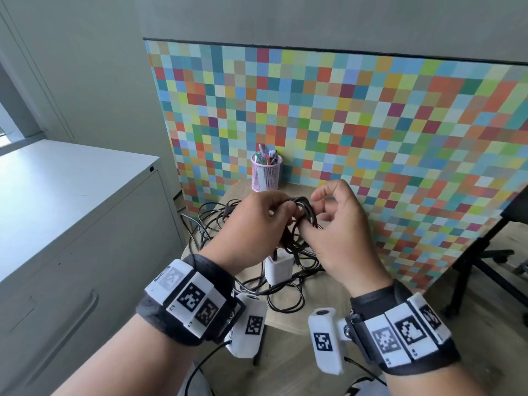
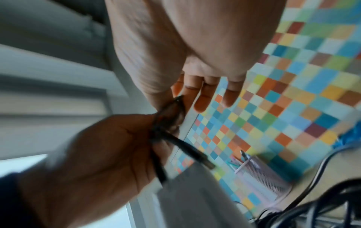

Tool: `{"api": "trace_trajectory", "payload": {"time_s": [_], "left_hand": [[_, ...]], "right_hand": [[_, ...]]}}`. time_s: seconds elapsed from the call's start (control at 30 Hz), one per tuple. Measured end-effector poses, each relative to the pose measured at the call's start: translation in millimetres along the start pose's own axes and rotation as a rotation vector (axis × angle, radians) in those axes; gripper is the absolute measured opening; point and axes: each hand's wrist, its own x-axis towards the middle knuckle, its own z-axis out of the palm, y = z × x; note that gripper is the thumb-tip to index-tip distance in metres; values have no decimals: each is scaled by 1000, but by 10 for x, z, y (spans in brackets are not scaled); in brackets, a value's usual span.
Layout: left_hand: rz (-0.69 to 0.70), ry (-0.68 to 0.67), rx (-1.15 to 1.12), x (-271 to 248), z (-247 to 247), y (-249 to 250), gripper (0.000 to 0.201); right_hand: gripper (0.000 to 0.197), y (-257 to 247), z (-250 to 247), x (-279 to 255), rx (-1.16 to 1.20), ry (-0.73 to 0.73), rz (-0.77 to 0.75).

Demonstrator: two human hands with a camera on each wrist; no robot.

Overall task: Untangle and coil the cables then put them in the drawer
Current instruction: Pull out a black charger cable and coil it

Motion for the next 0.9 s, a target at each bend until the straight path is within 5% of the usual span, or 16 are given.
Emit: {"api": "trace_trajectory", "payload": {"time_s": [0.13, 0.27, 0.47, 0.9], "left_hand": [[-36, -11, -90, 20, -64, 48, 26], [-9, -23, -116, 13, -92, 107, 29], [-2, 12, -85, 34, -120, 91, 26], [143, 87, 291, 87, -55, -136, 19]], "right_hand": [[32, 80, -15, -38, -230, 173, -322], [24, 150, -26, -53, -187, 149, -520], [18, 112, -83, -64, 256, -6, -302], [26, 148, -274, 17, 670, -298, 224]]}}
